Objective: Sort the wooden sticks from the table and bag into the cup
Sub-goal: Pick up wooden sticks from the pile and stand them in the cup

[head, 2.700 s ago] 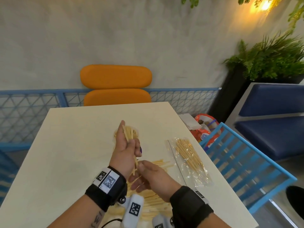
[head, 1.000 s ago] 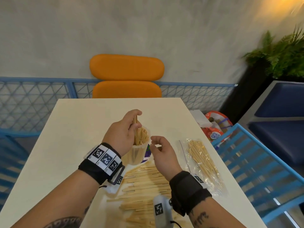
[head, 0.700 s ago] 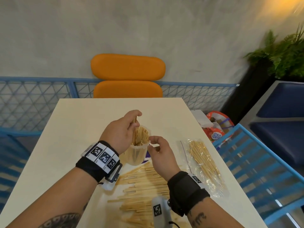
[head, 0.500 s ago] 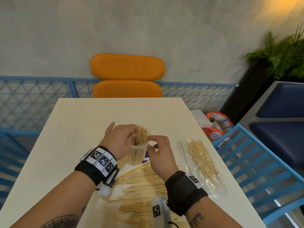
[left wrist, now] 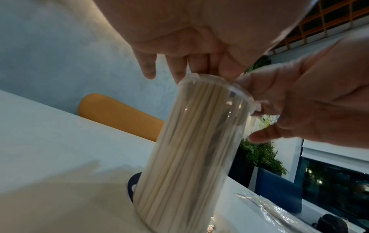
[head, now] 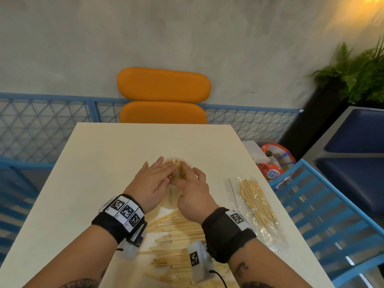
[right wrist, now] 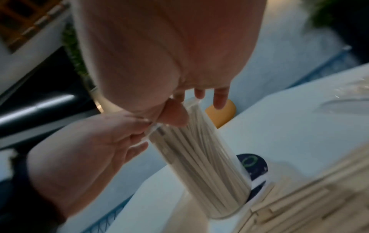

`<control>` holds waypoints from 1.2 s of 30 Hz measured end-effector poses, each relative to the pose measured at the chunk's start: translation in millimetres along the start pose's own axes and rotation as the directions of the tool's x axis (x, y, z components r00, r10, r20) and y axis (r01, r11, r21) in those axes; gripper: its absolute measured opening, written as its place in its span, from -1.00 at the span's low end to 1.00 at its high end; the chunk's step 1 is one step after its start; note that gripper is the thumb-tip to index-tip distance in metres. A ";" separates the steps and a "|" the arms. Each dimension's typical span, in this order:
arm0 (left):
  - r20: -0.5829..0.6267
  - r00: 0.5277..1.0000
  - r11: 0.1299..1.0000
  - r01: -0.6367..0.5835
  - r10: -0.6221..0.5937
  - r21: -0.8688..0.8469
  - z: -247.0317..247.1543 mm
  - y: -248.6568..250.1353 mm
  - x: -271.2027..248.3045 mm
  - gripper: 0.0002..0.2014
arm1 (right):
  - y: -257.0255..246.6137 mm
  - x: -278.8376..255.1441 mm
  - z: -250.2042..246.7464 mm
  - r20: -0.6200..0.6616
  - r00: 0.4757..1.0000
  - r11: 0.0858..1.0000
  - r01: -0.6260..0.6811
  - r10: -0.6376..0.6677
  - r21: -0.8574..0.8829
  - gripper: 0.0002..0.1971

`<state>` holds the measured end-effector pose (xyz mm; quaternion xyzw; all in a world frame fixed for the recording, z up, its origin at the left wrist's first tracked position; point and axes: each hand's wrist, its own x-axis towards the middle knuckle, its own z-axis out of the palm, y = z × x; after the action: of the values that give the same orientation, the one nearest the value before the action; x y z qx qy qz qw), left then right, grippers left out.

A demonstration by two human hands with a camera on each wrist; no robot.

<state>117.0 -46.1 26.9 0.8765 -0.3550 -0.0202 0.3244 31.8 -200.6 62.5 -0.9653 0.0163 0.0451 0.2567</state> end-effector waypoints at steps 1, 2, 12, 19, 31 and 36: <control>-0.028 1.000 0.998 0.004 -0.005 -0.064 -0.4 -0.5 -1.4 -0.44 | 2.0 0.3 0.6 0.014 1.000 0.998 -0.004 0.004 0.060 -0.41; -0.055 0.998 0.995 0.002 -0.007 -0.102 -0.5 -1.4 -2.5 -0.45 | 5.2 0.0 2.0 -0.007 1.000 0.994 -0.012 0.013 0.108 -0.38; -0.072 0.997 0.994 0.014 -0.021 -0.107 0.4 6.9 -6.9 -0.50 | 10.0 -0.5 4.3 -0.060 0.997 0.999 -0.051 0.052 0.005 -0.47; -0.180 0.981 0.989 0.045 -0.071 -0.143 -0.8 10.0 -23.8 -0.59 | 25.3 -30.8 -7.4 -0.264 0.949 0.951 -0.091 0.173 0.297 -0.41; -0.093 0.915 0.877 0.341 -0.392 -0.339 39.1 25.9 -94.2 -0.80 | 50.5 -115.4 52.2 0.187 0.947 0.960 -0.234 0.260 -0.154 -0.63; 0.003 0.898 0.834 0.410 -0.440 -0.369 59.1 31.1 -110.9 -0.81 | 52.9 -132.4 63.8 0.220 0.947 0.924 -0.145 0.233 -0.353 -0.56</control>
<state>-0.4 -25.1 -23.1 0.8588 -0.1278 -0.1205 0.4812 -107.9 -213.7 -6.1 -0.9744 0.0685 0.1970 0.0843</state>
